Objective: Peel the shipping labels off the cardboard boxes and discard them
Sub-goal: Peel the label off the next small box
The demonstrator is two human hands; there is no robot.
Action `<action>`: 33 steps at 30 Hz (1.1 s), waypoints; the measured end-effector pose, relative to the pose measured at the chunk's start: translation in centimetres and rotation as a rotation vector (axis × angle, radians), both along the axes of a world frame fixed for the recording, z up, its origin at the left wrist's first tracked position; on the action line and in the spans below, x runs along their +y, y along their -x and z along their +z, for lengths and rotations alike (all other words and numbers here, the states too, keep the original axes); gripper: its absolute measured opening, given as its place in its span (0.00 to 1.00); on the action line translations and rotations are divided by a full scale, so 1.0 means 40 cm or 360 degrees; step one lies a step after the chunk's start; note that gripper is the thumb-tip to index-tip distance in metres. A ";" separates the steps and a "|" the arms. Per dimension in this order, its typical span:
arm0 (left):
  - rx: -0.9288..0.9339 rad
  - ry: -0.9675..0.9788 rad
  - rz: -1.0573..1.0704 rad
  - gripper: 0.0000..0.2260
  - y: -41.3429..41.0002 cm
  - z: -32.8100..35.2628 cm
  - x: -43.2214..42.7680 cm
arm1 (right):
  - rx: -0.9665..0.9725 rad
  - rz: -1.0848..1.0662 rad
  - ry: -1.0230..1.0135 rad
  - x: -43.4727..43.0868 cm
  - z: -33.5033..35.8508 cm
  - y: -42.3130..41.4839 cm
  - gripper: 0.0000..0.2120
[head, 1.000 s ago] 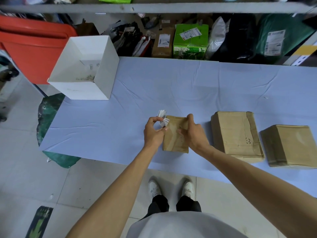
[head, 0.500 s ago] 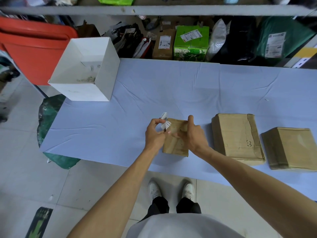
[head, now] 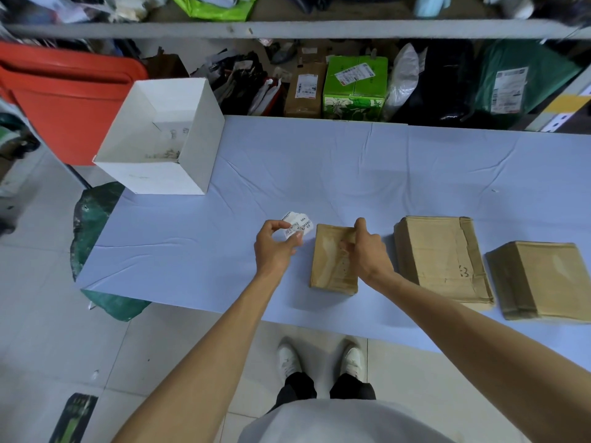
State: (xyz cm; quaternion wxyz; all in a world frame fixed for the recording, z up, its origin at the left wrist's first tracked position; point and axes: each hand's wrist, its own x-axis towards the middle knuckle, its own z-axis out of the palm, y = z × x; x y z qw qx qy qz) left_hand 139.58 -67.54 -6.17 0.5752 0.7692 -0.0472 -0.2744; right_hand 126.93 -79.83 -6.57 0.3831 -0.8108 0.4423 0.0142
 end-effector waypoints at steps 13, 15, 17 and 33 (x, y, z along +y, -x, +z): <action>-0.0192 -0.0218 0.0057 0.09 0.006 0.024 -0.017 | 0.0373 0.0134 0.0332 -0.014 0.019 -0.006 0.14; -0.0209 -0.0171 0.0055 0.09 0.007 0.037 -0.022 | 0.0467 0.0167 0.0507 -0.014 0.030 -0.010 0.17; -0.0204 -0.0109 0.0046 0.07 0.011 0.051 -0.025 | 0.0318 0.0248 0.0557 -0.016 0.029 -0.012 0.23; -0.0104 0.0033 -0.0103 0.02 0.017 0.075 -0.056 | -0.0726 0.0064 -0.0064 0.013 0.102 -0.055 0.04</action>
